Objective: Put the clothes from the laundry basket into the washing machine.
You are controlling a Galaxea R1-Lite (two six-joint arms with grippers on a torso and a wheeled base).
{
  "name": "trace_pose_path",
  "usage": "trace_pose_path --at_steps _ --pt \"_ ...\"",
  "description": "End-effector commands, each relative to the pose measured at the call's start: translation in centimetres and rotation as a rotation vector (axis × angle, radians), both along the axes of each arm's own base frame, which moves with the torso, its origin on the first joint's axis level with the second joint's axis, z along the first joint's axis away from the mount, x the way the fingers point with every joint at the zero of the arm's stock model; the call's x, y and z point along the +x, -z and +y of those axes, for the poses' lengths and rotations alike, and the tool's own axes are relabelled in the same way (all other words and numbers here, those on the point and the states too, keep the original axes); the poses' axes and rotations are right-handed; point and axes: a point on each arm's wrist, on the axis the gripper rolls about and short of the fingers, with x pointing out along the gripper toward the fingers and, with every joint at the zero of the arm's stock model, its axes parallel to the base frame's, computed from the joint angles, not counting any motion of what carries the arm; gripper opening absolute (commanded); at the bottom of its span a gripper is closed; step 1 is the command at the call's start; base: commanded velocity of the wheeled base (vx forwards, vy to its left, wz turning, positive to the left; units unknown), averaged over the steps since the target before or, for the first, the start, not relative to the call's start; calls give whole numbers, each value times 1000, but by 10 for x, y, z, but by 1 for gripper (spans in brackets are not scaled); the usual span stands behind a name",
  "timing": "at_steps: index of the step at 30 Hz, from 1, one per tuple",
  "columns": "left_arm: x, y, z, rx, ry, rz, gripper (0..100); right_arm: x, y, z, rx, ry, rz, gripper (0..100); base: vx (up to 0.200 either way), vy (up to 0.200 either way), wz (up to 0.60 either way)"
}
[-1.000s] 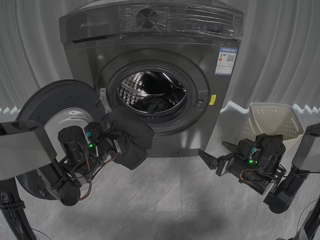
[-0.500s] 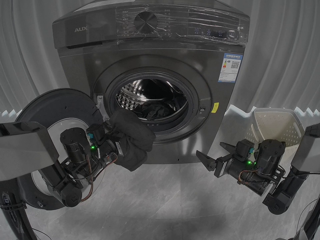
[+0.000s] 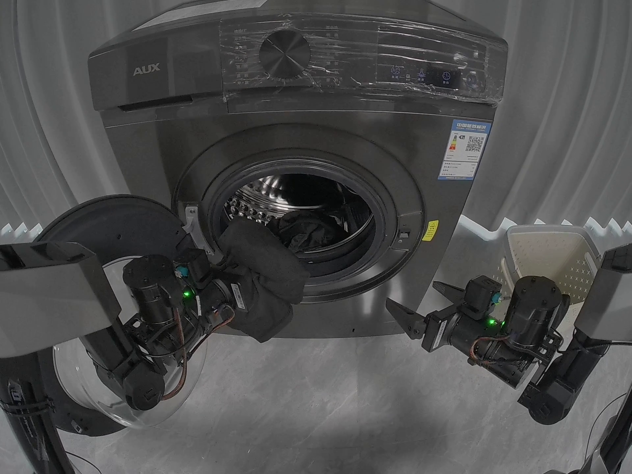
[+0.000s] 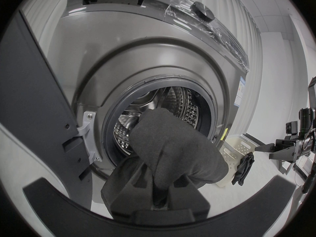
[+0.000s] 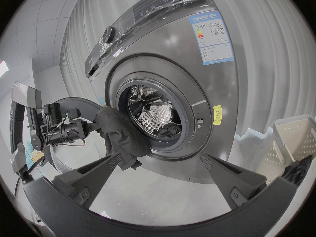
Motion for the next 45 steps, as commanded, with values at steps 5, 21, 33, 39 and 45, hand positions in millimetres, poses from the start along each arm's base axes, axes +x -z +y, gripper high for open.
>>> trace_pose_path --at_steps 5,21,33,39,45 --pt "0 4 -2 4 6 12 0 0 1 1 0 -2 2 100 160 0 0" --pt "-2 9 -10 9 26 23 0 -1 2 0 -3 -2 4 100 63 0 0" --pt "3 17 -16 10 35 34 0 -3 -1 4 4 -15 -6 100 50 0 0" --pt "1 27 -32 23 83 50 0 -6 -4 4 8 -21 -13 100 0 0 0" --pt "18 24 -48 -22 105 -2 0 -8 -3 6 5 -29 -8 100 0 0 0"
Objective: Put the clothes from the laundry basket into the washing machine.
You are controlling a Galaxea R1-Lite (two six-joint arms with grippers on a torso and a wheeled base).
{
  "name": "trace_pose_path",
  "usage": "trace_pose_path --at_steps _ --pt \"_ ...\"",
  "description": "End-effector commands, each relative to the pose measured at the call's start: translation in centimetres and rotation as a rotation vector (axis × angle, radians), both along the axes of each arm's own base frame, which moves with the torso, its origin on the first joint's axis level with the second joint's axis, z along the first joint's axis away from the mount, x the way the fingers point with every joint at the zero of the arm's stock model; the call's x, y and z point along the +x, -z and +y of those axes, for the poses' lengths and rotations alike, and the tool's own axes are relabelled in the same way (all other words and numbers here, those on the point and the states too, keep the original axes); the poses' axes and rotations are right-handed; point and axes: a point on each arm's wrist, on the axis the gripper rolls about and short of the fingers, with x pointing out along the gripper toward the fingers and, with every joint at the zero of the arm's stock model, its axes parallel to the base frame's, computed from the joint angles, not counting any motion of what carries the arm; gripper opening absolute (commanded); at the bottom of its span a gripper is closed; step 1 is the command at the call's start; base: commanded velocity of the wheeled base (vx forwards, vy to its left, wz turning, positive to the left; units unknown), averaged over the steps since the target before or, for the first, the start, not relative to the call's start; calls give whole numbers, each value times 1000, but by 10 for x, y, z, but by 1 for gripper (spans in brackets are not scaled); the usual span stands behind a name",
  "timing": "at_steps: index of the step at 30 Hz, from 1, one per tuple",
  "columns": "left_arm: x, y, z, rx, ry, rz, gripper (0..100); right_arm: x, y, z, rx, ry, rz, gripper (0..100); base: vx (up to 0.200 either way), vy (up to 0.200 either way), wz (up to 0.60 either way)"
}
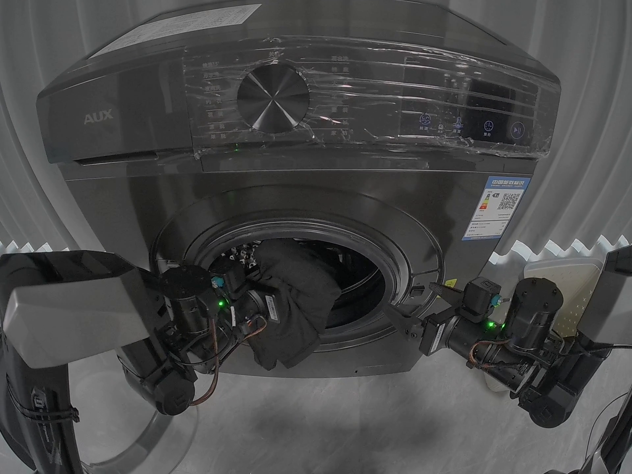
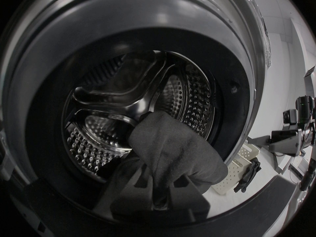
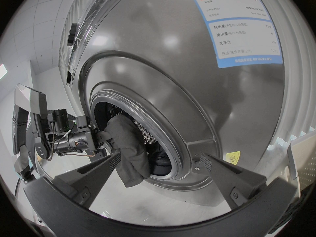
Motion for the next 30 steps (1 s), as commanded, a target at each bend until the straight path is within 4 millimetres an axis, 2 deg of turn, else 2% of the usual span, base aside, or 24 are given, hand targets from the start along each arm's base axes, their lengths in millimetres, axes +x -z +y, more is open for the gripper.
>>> trace_pose_path --at_steps 1,2,3,8,13,21,25,30 --pt "12 5 -12 -22 10 -18 0 -2 0 1 1 -7 -1 100 0 0 0" --pt "12 5 -12 -22 10 -18 0 -2 0 1 1 -7 -1 100 0 0 0" --pt "26 12 -23 -33 1 -42 0 -2 -1 2 2 -9 -3 100 0 0 0" --pt "34 26 -32 -33 -19 -29 0 -3 0 1 0 -9 0 100 0 0 0" --pt "56 42 -43 -47 -44 -47 0 -3 1 3 -2 -13 2 100 0 0 0" --pt "82 51 -56 -62 -65 -69 0 -5 2 6 -4 -27 6 100 0 0 0" --pt "103 59 -64 -73 -94 -84 0 -5 3 6 -5 -29 7 100 0 0 0" --pt "126 54 -72 -85 -115 -100 0 -5 3 6 -7 -29 10 100 0 0 0"
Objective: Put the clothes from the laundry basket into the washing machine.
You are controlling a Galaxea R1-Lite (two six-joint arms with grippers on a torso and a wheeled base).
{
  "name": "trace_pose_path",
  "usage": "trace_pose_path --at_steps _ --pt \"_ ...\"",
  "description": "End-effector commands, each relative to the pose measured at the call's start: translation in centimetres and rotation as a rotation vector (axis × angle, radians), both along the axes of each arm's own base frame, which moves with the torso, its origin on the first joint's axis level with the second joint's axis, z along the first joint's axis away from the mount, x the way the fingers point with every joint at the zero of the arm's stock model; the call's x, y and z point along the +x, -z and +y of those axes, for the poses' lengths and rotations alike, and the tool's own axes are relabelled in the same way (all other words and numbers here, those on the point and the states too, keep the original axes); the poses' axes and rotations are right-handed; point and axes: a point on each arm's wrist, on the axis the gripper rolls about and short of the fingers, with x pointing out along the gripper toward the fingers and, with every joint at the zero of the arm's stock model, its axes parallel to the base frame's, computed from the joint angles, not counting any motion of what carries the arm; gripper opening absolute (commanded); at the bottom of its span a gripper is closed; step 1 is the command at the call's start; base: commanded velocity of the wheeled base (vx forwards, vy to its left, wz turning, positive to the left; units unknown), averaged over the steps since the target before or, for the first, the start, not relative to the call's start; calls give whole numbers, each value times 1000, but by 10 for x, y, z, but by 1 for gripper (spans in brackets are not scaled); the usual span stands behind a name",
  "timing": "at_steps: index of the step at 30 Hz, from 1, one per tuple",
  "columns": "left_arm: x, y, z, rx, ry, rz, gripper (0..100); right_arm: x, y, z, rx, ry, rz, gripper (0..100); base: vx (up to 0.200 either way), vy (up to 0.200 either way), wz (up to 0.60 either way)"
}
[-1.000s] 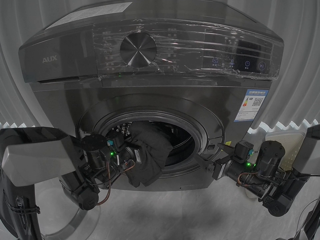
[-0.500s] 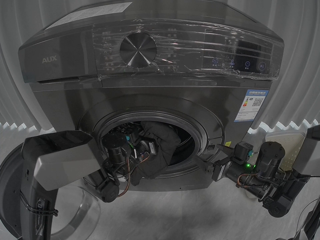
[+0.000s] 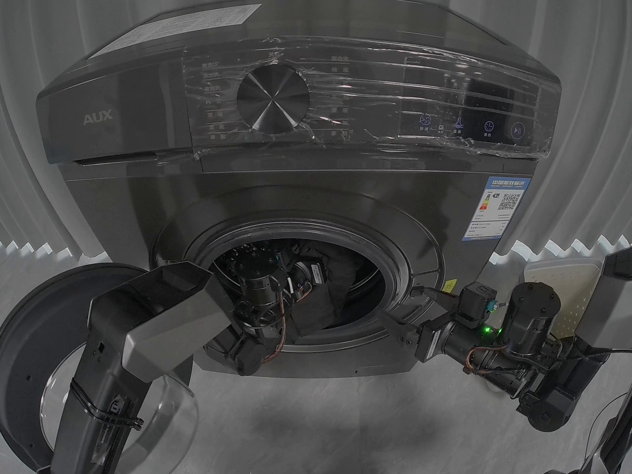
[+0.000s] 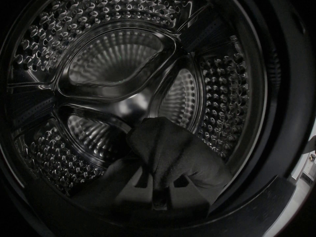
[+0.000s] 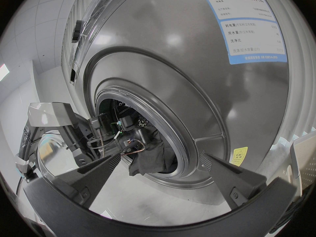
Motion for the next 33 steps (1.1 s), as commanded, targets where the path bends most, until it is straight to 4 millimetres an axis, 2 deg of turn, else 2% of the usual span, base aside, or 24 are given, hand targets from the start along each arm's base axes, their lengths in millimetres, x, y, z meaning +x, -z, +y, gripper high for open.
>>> trace_pose_path --at_steps 1,7,11,26,27,33 --pt "26 16 -8 6 -26 17 0 0 2 1 -1 -2 4 100 0 0 0" --pt "51 17 -15 -1 -39 7 0 1 3 1 -4 -2 8 100 0 0 0" --pt "63 12 -14 -15 -54 -7 0 1 3 1 -4 -3 8 100 0 0 0" --pt "74 8 -5 -27 -84 -18 0 2 8 2 -14 -3 22 100 0 0 0" --pt "74 8 -5 -27 -84 -18 100 2 8 2 -14 -3 22 100 0 0 0" --pt "72 1 -5 -42 -82 -14 100 2 8 2 -14 -3 22 100 0 0 0"
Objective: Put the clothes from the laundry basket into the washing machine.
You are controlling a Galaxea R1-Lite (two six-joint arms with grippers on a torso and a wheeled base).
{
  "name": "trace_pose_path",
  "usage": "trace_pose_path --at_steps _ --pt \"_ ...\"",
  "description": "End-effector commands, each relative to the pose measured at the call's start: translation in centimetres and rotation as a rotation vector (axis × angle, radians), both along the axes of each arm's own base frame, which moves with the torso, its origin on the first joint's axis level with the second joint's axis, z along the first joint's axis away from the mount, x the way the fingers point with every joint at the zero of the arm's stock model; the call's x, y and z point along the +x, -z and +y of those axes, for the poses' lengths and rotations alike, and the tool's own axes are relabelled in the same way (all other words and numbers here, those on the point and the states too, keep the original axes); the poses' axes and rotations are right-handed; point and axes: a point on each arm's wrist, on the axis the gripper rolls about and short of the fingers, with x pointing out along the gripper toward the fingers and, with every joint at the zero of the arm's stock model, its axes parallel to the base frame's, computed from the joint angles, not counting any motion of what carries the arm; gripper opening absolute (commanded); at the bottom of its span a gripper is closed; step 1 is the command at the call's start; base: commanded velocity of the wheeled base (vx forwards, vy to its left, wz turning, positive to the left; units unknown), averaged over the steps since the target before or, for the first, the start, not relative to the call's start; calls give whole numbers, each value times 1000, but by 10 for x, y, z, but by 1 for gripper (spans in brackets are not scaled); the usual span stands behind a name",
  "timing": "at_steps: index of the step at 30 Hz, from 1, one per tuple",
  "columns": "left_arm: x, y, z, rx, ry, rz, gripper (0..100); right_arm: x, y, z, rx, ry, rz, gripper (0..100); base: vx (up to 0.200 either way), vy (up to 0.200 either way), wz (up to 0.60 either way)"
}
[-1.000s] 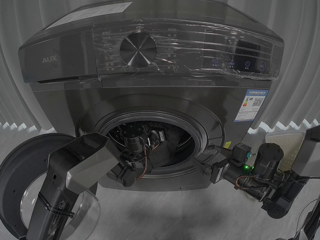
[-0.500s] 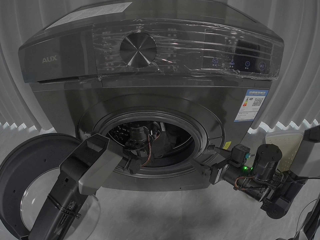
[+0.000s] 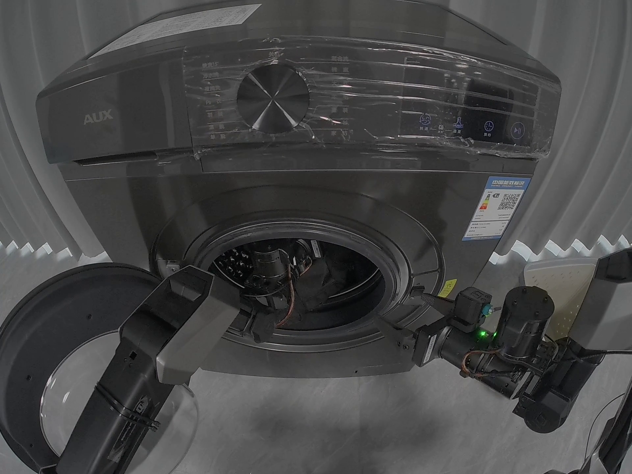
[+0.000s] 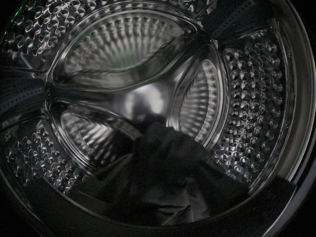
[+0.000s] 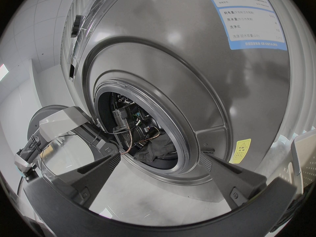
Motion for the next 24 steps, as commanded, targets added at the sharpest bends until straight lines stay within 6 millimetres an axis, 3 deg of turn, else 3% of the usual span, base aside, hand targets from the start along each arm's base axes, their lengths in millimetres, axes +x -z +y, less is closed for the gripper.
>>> trace_pose_path --at_steps 1,12,24 --pt "-4 -9 1 -1 2 5 100 0 0 0 1 0 -1 100 0 0 0" --pt "-35 -21 5 58 22 109 100 0 0 0 1 0 -1 100 0 0 0" --pt "-68 15 15 175 58 297 100 0 1 1 0 -1 1 100 0 0 0"
